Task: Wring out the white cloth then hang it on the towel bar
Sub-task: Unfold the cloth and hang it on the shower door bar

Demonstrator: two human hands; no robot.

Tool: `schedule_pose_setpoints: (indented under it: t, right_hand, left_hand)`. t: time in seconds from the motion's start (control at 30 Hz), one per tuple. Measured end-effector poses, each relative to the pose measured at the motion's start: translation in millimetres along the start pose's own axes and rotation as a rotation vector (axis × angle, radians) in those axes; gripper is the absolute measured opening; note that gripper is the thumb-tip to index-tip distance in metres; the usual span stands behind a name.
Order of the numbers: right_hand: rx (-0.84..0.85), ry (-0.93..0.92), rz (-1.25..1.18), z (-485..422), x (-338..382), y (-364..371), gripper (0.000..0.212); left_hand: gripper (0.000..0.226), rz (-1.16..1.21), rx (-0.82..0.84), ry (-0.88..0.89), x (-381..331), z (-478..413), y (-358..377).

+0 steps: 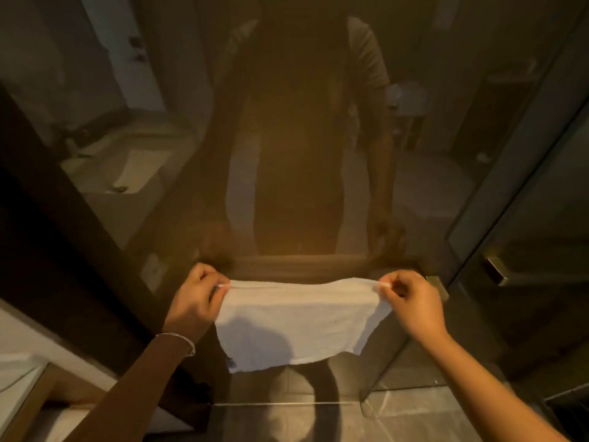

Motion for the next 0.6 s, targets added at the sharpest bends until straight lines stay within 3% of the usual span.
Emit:
schedule_pose_setpoints:
  t: [0.1,0.23,0.33,0.4,0.6]
  right_hand:
    - [0.11,-0.079,0.17,-9.0,-3.0,9.4,0.008]
    - [0.367,-0.079,0.319,-14.6,-6.7,24.2,0.026]
    - [0.547,-0.162,0.314,-10.1,-11.4,21.7,0.012]
    - [0.646,-0.201,0.301,-9.9,-12.7,17.6,0.018]
    - [0.645,-0.279,0.408,-10.3,-12.7,21.9,0.029]
  left_hand:
    - [0.009,-0.046,0.058,-0.029,2.1,1.3,15.1]
    - [0.006,0.127,0.258,-0.078,12.4,3.3,22.2]
    - [0.023,0.2,0.379,-0.053,18.2,3.5,21.3]
    - [0.027,0.139,0.415,0.011,19.5,1.1,20.5]
    - [0.024,-0.015,0.364,0.129,23.6,-1.7,27.4]
Point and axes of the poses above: each hand's wrist, its own z-axis away from the middle knuckle, its own y-axis out of the palm, x = y × z, the point moved 5 cm from there along -z, towards the middle knuckle, and after that the axes turned 9 degrees about x, right-handed, at the moved point
